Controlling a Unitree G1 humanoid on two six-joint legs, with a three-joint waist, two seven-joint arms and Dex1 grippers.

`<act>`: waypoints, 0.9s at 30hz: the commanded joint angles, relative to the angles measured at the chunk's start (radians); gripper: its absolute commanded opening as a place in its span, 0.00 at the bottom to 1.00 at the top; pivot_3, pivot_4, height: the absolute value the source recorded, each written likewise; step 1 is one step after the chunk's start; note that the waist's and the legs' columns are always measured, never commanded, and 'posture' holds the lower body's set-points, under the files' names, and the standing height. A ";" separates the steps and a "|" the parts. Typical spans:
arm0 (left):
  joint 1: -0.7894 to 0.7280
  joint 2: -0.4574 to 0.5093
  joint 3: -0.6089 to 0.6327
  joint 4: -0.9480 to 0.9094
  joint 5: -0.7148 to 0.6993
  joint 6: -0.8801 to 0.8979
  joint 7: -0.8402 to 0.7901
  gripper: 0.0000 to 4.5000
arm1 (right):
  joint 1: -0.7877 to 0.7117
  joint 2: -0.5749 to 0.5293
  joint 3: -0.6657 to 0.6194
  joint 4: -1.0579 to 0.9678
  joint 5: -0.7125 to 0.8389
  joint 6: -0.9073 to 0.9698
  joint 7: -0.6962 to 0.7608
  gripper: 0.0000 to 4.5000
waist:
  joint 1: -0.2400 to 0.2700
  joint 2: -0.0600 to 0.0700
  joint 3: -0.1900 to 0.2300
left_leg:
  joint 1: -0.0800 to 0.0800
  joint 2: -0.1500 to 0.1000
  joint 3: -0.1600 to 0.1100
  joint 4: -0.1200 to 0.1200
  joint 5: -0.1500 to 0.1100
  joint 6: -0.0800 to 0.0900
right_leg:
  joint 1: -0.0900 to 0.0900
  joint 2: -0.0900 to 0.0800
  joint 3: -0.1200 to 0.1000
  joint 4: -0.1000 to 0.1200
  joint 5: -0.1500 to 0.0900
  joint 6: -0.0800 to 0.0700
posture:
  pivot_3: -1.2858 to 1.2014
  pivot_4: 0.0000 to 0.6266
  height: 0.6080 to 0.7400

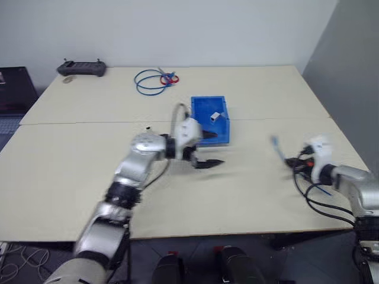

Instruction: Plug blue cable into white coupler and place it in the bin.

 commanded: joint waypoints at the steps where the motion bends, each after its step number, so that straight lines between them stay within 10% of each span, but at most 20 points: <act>1: 0.175 0.092 0.152 -0.211 -0.089 0.114 0.057 1.00 | -0.105 -0.025 0.109 -0.104 0.026 -0.063 0.186 0.00 | -0.003 0.000 0.000 | 0.001 0.001 -0.001 0.000 0.000 0.000 | 0.001 0.000 0.000 0.000 0.000 0.000 | 0.52 0.24 1.00; 5: 0.649 0.113 0.317 -0.613 -0.152 0.238 0.179 1.00 | -0.247 0.054 0.302 0.038 -0.060 -0.249 0.357 0.00 | -0.001 -0.003 0.001 | 0.002 0.004 -0.002 -0.001 0.000 0.000 | 0.002 0.001 -0.002 -0.001 -0.001 -0.001 | 0.52 0.24 1.00; 12: 1.176 -0.157 0.360 -0.939 -0.048 0.196 0.536 1.00 | -0.397 0.264 0.500 0.432 -0.260 -0.608 0.418 0.00 | 0.042 -0.011 0.007 | 0.000 0.002 -0.004 0.002 0.000 -0.001 | 0.003 -0.005 -0.005 -0.002 0.000 -0.005 | 0.52 0.24 1.00; 19: 1.303 -0.291 0.271 -0.940 0.034 0.105 0.698 1.00 | -0.442 0.393 0.529 0.730 -0.352 -0.830 0.433 0.15 | 0.036 -0.015 0.004 | 0.006 -0.001 0.004 0.001 -0.001 0.000 | 0.007 -0.008 -0.001 -0.005 0.004 -0.009 | 0.52 0.24 1.00; 27: 1.104 -0.126 0.322 -0.811 -0.027 0.140 0.618 1.00 | -0.324 0.309 0.438 0.487 -0.287 -0.679 0.476 0.58 | 0.047 -0.008 0.004 | 0.015 0.002 -0.001 -0.003 -0.001 0.000 | 0.013 -0.003 -0.003 -0.001 -0.004 -0.013 | 0.52 0.24 1.00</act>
